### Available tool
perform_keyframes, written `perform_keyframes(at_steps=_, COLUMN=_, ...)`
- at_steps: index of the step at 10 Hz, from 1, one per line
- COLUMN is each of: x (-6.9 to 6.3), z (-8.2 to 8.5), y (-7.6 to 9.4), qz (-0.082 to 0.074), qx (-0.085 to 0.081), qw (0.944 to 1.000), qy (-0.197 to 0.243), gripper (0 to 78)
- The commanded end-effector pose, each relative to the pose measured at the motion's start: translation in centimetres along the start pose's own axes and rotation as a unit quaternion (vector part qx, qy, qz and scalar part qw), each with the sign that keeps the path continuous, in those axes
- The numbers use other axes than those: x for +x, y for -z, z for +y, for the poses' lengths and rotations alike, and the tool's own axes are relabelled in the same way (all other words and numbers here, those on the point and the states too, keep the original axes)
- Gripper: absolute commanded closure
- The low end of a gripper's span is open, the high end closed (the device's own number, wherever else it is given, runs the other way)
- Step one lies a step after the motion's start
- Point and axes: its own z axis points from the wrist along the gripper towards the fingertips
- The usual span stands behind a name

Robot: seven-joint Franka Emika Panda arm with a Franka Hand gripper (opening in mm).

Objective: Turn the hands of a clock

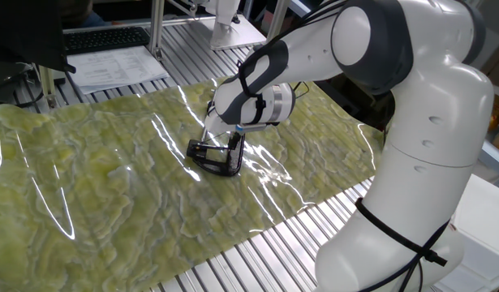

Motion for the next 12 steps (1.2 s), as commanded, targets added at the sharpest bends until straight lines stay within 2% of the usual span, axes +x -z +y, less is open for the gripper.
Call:
perform_keyframes(at_steps=1, x=0.5, z=0.0, y=0.2, qz=-0.004, qx=-0.001, qw=1.0, qy=-0.005, gripper=77.6)
perform_keyframes(at_steps=9, x=0.8, z=0.0, y=0.2, qz=-0.005, qx=-0.001, qw=1.0, qy=-0.007, gripper=77.6)
perform_keyframes(at_steps=12, x=-0.2, z=0.4, y=2.2, qz=0.008, qx=0.0, qw=0.9998, qy=-0.016, gripper=77.6)
